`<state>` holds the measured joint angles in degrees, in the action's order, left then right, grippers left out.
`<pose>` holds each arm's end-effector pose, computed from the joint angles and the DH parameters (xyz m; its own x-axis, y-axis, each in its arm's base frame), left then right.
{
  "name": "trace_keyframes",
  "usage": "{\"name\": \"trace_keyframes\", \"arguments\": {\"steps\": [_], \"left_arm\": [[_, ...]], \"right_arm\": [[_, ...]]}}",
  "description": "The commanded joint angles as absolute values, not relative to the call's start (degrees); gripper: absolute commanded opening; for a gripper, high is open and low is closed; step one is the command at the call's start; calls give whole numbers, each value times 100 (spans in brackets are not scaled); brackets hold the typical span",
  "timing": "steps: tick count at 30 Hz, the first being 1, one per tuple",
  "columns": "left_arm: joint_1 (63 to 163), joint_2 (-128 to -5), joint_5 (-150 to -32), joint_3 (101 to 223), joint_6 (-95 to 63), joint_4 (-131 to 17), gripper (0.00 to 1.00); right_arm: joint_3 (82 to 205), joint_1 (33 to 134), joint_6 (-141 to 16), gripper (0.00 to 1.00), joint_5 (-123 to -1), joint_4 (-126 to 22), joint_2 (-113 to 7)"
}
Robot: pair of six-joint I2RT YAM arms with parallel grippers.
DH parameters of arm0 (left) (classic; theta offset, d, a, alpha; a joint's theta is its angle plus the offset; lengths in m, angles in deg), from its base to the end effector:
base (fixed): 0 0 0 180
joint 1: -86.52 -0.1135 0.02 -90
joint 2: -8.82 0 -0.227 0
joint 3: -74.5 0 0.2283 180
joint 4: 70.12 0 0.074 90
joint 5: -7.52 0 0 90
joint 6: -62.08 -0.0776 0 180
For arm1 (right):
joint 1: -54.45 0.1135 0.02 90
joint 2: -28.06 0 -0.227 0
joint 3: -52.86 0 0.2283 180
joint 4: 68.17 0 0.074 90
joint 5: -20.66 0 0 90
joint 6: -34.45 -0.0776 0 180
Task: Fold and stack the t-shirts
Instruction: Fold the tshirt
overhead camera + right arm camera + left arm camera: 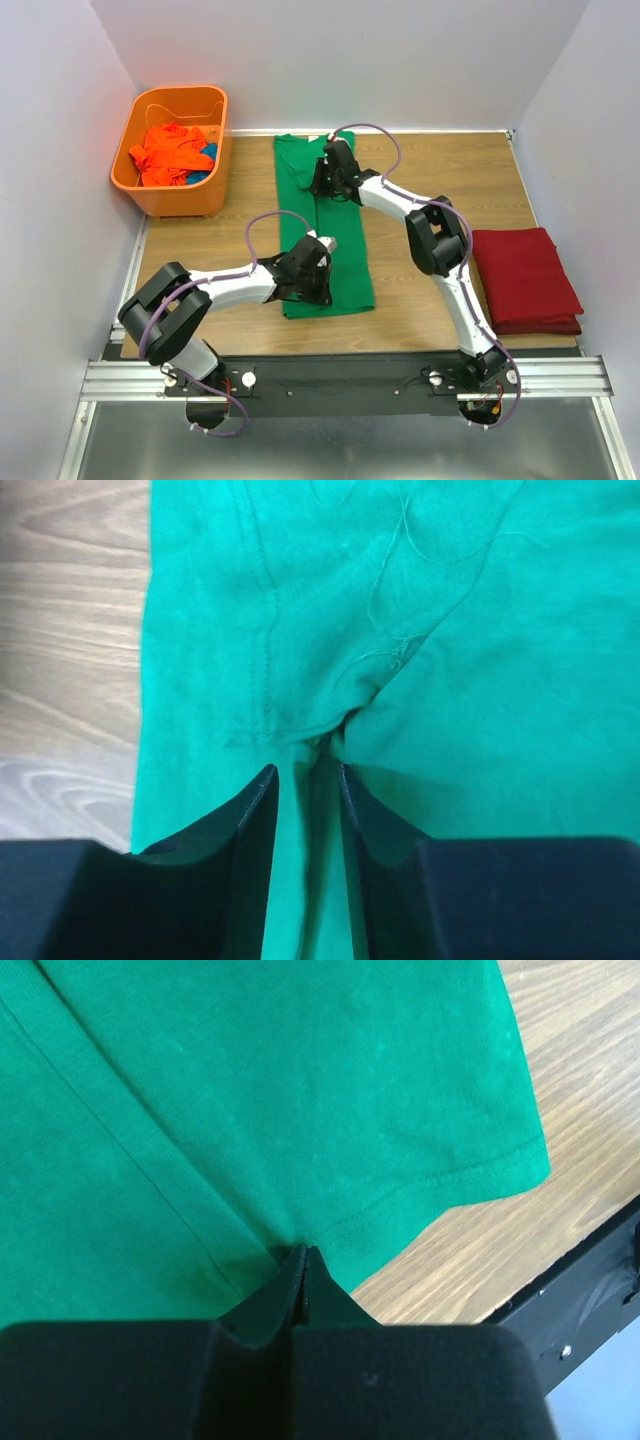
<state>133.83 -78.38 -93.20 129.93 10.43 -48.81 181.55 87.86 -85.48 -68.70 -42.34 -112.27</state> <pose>0.1882 -0.2253 0.0999 -0.9202 0.0985 -0.3788 0.2895 0.8227 -0.4893 0.4492 0.2973 0.1201 -0.7185 0.1237 -0.6844 -0.2302 0.8863 0.4019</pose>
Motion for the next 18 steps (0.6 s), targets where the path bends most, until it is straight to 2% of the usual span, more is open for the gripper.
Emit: {"name": "trace_keyframes", "arguments": {"steps": [1,4,10,12,13,14,15,18], "left_arm": [[13433,-7469,-9311,13324,812,-4635,11],[13407,-7266,-9276,13508,777,-4548,22],[13136,-6827,-9250,13597,1039,-4346,24],[12882,-6617,-9136,13545,1259,-4258,20],[12793,-6563,-9109,13484,1330,-4170,12],[12705,-6510,-9100,13439,1400,-4135,12],[12591,-6492,-9109,13404,1505,-4117,2],[12397,-6492,-9039,13290,1576,-4029,0]], "right_arm": [[17894,8750,-8587,41,-7040,-4177,-10607],[17806,8714,-8631,43,-6969,-4177,-10387],[17419,8635,-8789,43,-6813,-4107,-10009],[17287,8627,-8737,43,-6715,-4124,-9886],[17287,8635,-8702,42,-6627,-4124,-9894],[17330,8635,-8658,42,-6513,-4124,-9937],[17409,8635,-8562,40,-6408,-4124,-10068],[17769,8618,-8482,35,-5942,-4124,-10324]]}}
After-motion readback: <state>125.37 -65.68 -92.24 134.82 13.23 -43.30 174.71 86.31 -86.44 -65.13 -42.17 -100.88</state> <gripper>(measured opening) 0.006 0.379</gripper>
